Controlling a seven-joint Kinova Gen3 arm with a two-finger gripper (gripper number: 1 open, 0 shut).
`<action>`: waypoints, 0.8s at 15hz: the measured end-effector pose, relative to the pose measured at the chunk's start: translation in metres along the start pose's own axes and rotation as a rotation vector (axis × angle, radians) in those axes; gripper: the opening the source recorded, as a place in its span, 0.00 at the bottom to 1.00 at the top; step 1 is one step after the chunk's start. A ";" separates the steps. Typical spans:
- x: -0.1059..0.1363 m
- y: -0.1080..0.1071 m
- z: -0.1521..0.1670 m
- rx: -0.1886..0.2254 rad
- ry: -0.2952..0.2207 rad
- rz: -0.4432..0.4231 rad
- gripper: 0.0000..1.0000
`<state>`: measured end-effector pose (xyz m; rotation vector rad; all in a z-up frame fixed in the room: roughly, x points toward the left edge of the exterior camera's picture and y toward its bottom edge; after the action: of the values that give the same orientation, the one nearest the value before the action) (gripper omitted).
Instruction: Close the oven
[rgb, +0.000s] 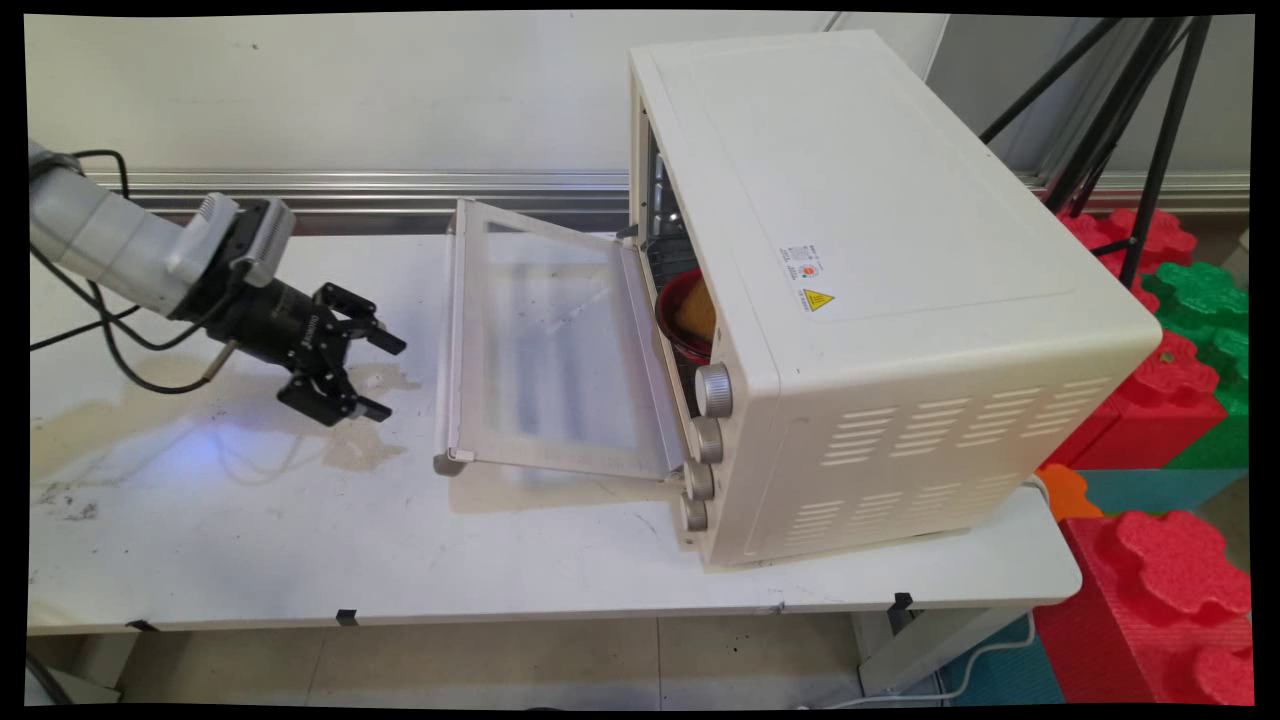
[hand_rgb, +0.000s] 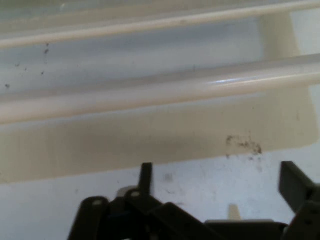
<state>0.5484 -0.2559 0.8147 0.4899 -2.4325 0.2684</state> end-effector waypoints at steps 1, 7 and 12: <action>-0.001 -0.002 0.004 0.000 0.003 0.000 1.00; 0.000 -0.009 0.024 -0.013 0.031 -0.010 0.00; 0.005 -0.014 0.034 -0.012 0.073 -0.025 0.00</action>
<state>0.5317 -0.2809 0.7921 0.4964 -2.3542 0.2560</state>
